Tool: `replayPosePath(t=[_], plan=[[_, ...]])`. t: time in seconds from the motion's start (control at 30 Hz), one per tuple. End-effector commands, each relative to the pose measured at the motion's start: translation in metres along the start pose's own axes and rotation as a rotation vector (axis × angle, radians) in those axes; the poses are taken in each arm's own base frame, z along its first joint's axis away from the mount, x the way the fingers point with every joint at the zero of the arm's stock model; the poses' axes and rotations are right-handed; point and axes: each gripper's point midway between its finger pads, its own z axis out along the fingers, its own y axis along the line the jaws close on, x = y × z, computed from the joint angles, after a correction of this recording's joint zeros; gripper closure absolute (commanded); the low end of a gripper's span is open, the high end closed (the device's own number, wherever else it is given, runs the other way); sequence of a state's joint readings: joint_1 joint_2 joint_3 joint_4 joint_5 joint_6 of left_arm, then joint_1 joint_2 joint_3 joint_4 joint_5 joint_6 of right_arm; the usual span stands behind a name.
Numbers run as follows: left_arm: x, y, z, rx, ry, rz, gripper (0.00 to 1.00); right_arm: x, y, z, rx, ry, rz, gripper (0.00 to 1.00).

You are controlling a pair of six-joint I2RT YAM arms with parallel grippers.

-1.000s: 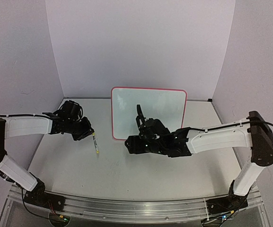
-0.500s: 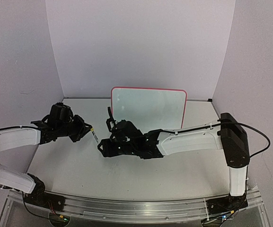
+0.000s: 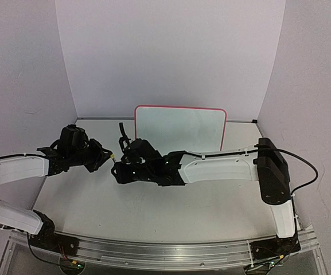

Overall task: Write a sentence on the whiteboard
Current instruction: Pass from the left arm to the right

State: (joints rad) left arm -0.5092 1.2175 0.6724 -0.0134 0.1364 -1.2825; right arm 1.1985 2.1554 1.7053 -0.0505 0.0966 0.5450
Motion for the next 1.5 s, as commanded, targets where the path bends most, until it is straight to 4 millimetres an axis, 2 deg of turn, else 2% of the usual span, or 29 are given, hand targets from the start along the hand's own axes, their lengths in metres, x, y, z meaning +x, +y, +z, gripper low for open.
replayPosePath(t=[0.0, 0.37, 0.5, 0.53, 0.67, 0.73, 0.8, 0.83, 0.97, 1.03, 1.17, 1.3, 1.47], plan=[[-0.004, -0.024, -0.005, 0.079, -0.019, 0.002, 1.0, 0.002, -0.003, 0.008, 0.045, 0.011, -0.019, 0.55], [0.0, -0.022, -0.004, 0.077, -0.008, -0.002, 1.0, -0.011, -0.008, 0.008, 0.091, -0.036, -0.016, 0.97], [0.004, -0.024, -0.004, 0.081, 0.015, 0.038, 0.97, -0.015, -0.011, 0.003, 0.111, -0.047, -0.023, 1.0], [0.005, -0.025, -0.003, 0.078, 0.027, 0.057, 0.89, -0.017, -0.013, -0.001, 0.12, -0.054, -0.024, 1.0], [0.008, -0.028, -0.01, 0.038, 0.051, 0.164, 0.45, -0.024, -0.02, -0.022, 0.148, -0.069, -0.051, 1.0], [0.007, -0.031, -0.018, 0.029, 0.048, 0.223, 0.26, -0.025, -0.021, -0.034, 0.129, -0.057, -0.067, 1.0], [0.006, -0.031, -0.026, 0.01, 0.053, 0.278, 0.11, -0.028, -0.023, -0.047, 0.096, -0.039, -0.079, 1.0], [0.005, -0.032, -0.03, 0.0, 0.057, 0.316, 0.08, -0.023, -0.024, -0.052, 0.063, -0.009, -0.088, 1.0], [0.013, -0.042, -0.039, 0.028, 0.117, 0.468, 0.03, -0.017, -0.026, -0.08, -0.076, 0.078, -0.111, 1.0], [0.027, -0.055, -0.042, 0.097, 0.194, 0.574, 0.01, -0.009, -0.024, -0.096, -0.17, 0.129, -0.135, 1.0], [0.066, -0.082, -0.055, 0.284, 0.415, 0.728, 0.01, -0.011, -0.023, -0.128, -0.302, 0.18, -0.133, 1.0], [0.092, -0.105, -0.081, 0.465, 0.554, 0.775, 0.01, -0.006, -0.022, -0.149, -0.346, 0.251, -0.168, 1.0], [0.11, -0.11, -0.089, 0.559, 0.693, 0.733, 0.01, -0.004, -0.008, -0.166, -0.421, 0.302, -0.179, 1.0]])
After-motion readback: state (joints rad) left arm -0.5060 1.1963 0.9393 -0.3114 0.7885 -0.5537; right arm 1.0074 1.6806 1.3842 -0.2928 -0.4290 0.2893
